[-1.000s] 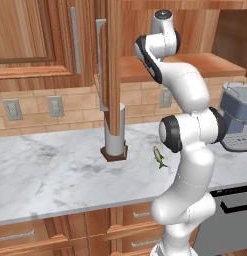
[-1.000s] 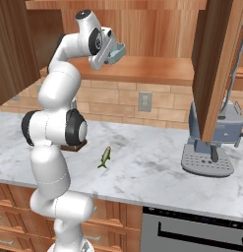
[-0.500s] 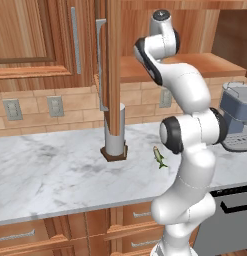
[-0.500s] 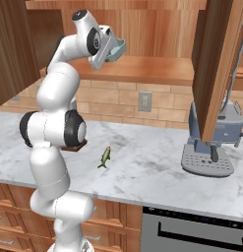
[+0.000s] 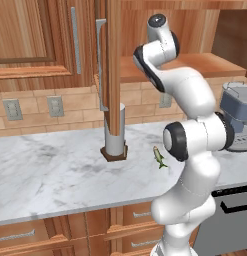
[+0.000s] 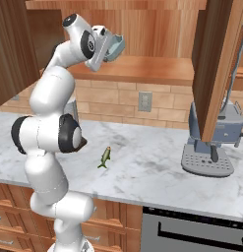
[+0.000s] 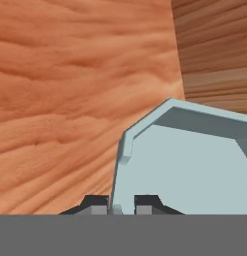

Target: Retrieve the tupperware from the cabinet, then place the raw meat into the tupperware to avoid contamination.

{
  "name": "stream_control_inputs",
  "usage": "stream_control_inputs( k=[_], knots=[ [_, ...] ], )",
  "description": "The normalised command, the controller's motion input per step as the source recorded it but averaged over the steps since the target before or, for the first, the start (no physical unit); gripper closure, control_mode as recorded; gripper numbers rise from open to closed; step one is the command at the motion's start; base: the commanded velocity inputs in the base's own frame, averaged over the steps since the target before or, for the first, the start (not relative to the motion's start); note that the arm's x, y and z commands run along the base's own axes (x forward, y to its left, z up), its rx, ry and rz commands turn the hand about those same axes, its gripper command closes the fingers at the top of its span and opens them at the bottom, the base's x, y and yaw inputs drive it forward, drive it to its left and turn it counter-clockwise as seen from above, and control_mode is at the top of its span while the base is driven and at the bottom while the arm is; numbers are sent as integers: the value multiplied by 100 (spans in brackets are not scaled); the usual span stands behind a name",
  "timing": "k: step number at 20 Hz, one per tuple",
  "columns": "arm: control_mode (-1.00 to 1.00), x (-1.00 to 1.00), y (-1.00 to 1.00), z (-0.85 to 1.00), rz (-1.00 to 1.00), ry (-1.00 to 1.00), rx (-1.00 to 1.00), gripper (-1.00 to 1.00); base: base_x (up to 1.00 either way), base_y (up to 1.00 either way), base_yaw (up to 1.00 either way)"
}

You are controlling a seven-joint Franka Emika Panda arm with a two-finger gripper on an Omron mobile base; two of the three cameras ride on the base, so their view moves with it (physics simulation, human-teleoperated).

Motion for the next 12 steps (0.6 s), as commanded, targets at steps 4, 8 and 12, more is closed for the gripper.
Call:
stream_control_inputs(
  k=[4,8,12],
  knots=[
    [-100,-63,0,6,-8,-5,0,100,0,0,0],
    [-100,-72,0,11,-5,0,0,100,0,0,0],
    [-100,-90,0,5,-5,-1,0,100,0,0,0]
  ],
)
